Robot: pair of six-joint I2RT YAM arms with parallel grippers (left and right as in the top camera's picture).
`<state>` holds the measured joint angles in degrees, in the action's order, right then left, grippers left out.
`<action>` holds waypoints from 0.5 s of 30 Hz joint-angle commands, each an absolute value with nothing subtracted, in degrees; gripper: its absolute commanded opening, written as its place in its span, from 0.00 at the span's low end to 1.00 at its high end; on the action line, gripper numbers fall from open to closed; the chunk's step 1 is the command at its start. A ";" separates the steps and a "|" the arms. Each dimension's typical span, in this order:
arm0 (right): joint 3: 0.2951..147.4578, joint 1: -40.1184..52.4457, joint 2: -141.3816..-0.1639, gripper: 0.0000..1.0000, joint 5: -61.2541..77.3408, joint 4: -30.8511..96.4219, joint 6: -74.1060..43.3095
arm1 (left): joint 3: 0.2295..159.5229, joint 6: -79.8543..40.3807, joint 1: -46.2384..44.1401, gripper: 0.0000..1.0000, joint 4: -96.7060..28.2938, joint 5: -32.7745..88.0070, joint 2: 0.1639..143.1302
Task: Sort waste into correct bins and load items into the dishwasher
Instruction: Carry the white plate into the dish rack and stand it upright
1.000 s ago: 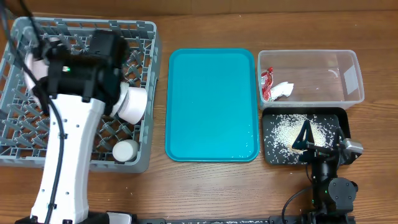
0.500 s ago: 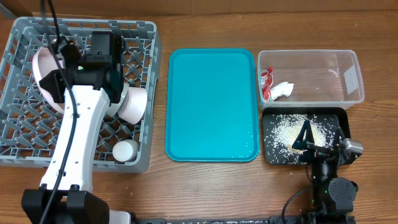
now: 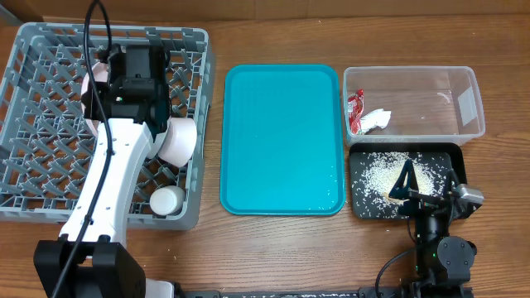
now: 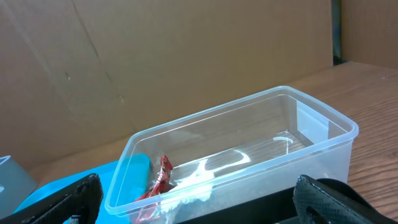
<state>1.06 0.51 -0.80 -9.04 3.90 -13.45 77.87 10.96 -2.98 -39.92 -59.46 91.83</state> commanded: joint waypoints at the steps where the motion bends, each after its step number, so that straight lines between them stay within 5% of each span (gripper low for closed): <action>1: 0.45 0.80 -0.30 1.00 -9.41 3.51 -13.06 | 77.12 17.89 -2.90 0.04 -39.24 -56.12 91.53; 8: 0.45 0.80 -0.30 1.00 -9.43 3.53 -13.06 | 77.14 30.59 -2.28 0.04 -26.57 -67.18 91.50; 15: 0.45 0.80 -0.30 1.00 -9.41 3.51 -13.06 | 77.12 33.39 -1.50 0.04 -26.61 -67.44 91.50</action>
<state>1.06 0.51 -0.80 -9.02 3.92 -13.45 77.17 30.68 -2.07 -26.28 -65.10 91.85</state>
